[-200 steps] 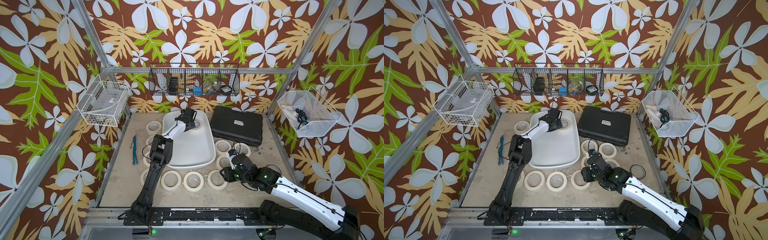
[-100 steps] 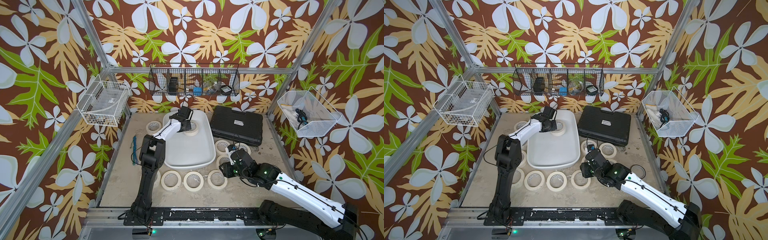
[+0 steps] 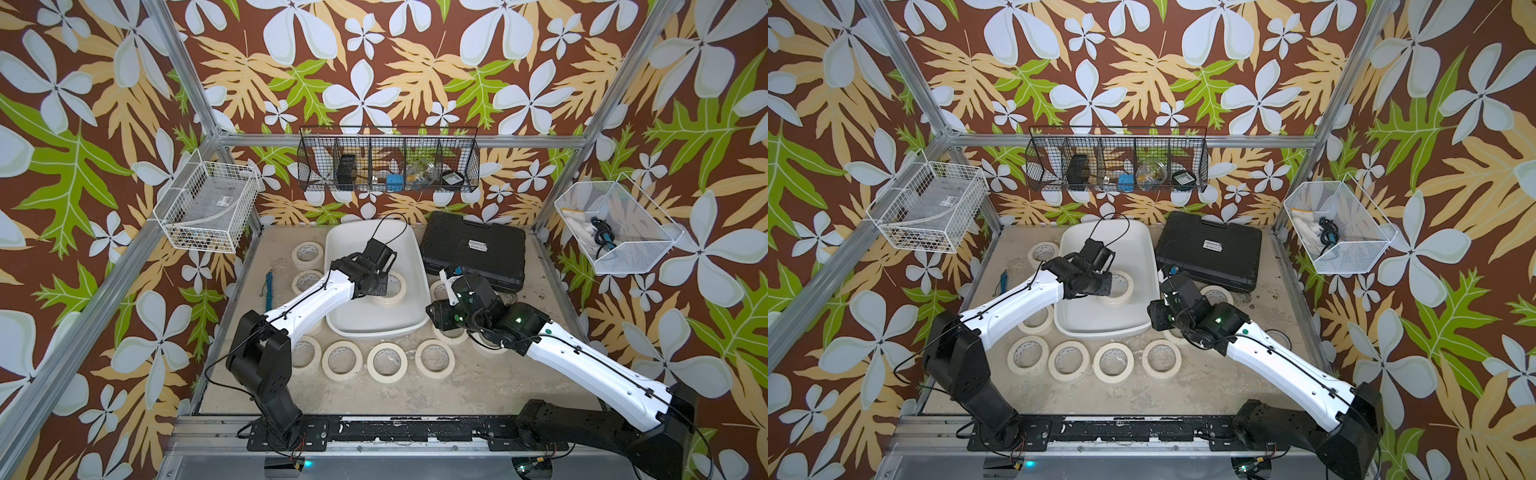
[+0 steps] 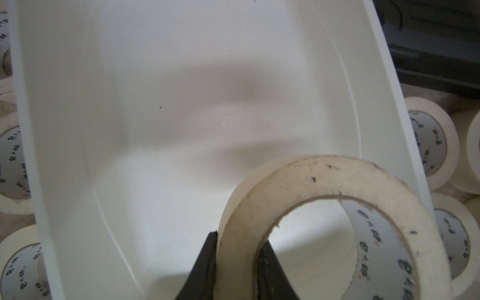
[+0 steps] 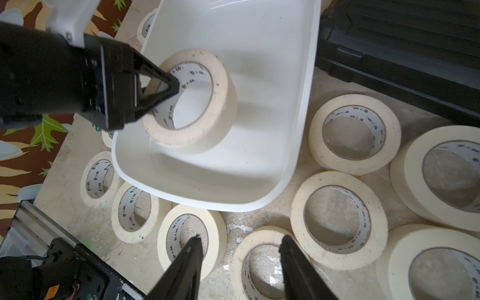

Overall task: Take out the art tape in the storage box
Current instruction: Pick up the art tape from the storage box.

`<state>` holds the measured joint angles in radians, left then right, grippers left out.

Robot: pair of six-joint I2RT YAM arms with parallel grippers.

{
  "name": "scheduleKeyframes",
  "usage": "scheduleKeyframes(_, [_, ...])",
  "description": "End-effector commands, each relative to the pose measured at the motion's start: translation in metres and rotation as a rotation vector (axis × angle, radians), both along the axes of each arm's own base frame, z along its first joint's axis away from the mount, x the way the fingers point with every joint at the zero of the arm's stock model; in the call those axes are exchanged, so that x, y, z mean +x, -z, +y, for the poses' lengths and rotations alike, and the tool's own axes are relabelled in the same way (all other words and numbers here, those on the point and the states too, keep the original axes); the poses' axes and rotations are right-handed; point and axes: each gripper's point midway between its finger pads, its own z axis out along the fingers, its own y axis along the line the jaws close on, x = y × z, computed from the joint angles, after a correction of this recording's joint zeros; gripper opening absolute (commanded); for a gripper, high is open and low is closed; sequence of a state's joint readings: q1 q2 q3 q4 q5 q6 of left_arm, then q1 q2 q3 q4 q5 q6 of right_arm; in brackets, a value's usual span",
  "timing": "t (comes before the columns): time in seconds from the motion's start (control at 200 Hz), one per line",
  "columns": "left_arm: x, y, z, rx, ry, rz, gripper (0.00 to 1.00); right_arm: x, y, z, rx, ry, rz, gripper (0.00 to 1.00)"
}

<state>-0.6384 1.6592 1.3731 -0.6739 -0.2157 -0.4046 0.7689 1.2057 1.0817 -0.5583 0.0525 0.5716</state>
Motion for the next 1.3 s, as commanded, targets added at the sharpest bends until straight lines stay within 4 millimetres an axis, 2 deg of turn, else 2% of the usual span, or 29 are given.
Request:
scheduleKeyframes(0.0, [-0.023, -0.003, -0.012, -0.009, 0.044, -0.012, 0.11, 0.008, -0.007, 0.011, 0.01, -0.026, -0.022, 0.52])
scheduleKeyframes(0.155, [-0.052, 0.0, -0.024, -0.036, 0.097, -0.004, 0.11, 0.015, 0.001, 0.023, 0.005, -0.051, -0.006, 0.52])
scheduleKeyframes(0.305, [-0.069, -0.003, -0.031, -0.08, 0.13, -0.011, 0.11, 0.014, 0.016, 0.033, 0.004, -0.082, 0.04, 0.52])
scheduleKeyframes(0.671, [-0.082, -0.008, -0.041, -0.11, 0.174, -0.028, 0.11, 0.015, 0.053, 0.046, -0.032, -0.123, 0.123, 0.51])
scheduleKeyframes(0.796, [-0.082, -0.008, -0.044, -0.109, 0.183, -0.028, 0.11, 0.018, 0.059, 0.049, -0.046, -0.128, 0.132, 0.49])
scheduleKeyframes(1.016, [-0.083, -0.003, -0.043, -0.091, 0.183, -0.017, 0.13, 0.022, 0.064, 0.05, -0.078, -0.13, 0.143, 0.34])
scheduleKeyframes(1.166, [-0.082, -0.001, -0.044, -0.098, 0.177, -0.017, 0.24, 0.022, 0.064, 0.046, -0.092, -0.113, 0.141, 0.24])
scheduleKeyframes(1.296, [-0.079, -0.006, -0.041, -0.116, 0.132, -0.033, 0.35, 0.02, 0.053, 0.038, -0.098, -0.097, 0.126, 0.16])
